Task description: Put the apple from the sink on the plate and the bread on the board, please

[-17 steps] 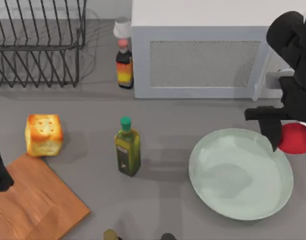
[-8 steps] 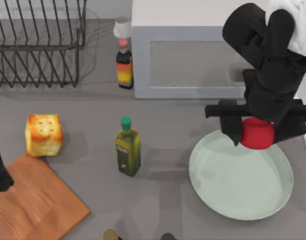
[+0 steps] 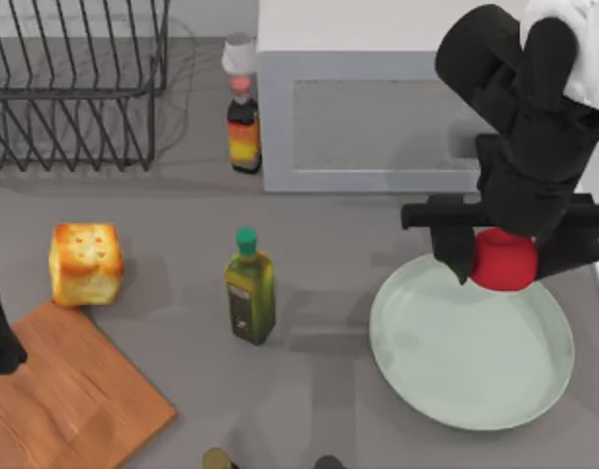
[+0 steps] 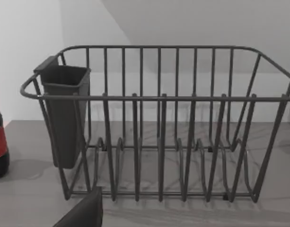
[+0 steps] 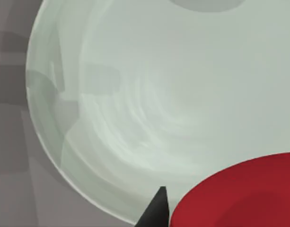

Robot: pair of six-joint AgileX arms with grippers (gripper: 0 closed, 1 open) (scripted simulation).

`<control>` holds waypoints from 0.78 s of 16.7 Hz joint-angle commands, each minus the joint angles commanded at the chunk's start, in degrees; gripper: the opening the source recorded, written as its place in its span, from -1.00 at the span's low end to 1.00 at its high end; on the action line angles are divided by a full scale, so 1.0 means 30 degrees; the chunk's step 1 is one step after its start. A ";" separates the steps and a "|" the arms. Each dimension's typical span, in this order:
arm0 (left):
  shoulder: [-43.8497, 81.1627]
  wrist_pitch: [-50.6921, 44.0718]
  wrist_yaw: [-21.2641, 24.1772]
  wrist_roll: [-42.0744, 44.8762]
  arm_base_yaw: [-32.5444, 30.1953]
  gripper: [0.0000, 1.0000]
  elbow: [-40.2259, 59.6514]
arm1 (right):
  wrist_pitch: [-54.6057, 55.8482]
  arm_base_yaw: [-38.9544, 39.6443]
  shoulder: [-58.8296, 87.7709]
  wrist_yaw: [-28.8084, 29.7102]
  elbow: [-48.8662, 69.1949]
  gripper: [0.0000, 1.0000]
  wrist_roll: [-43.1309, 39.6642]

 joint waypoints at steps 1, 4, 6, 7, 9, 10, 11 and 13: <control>0.0000 0.0000 0.0000 0.0000 0.0000 1.00 0.0000 | 0.0000 0.0000 0.0000 0.0000 0.0000 -0.10 0.0000; 0.0000 0.0000 0.0000 0.0000 0.0000 1.00 0.0000 | 0.0000 0.0000 0.0000 0.0000 0.0000 0.36 0.0000; 0.0000 0.0000 0.0000 0.0000 0.0000 1.00 0.0000 | 0.0000 0.0000 0.0000 0.0000 0.0000 0.66 0.0000; 0.0000 0.0000 0.0000 0.0000 0.0000 1.00 0.0000 | 0.0000 0.0000 0.0000 0.0000 0.0000 0.81 0.0000; 0.0000 0.0000 0.0000 0.0000 0.0000 1.00 0.0000 | 0.0000 0.0000 0.0000 0.0000 0.0000 1.00 0.0000; 0.0000 0.0000 0.0000 0.0000 0.0000 1.00 0.0000 | 0.0000 0.0000 0.0000 0.0000 0.0000 1.00 0.0000; 0.0000 0.0000 0.0000 0.0000 0.0000 1.00 0.0000 | 0.0000 0.0000 0.0000 0.0000 0.0000 1.00 0.0000; 0.0000 0.0000 0.0000 0.0000 0.0000 1.00 0.0000 | 0.0000 0.0000 0.0000 0.0000 0.0000 1.00 0.0000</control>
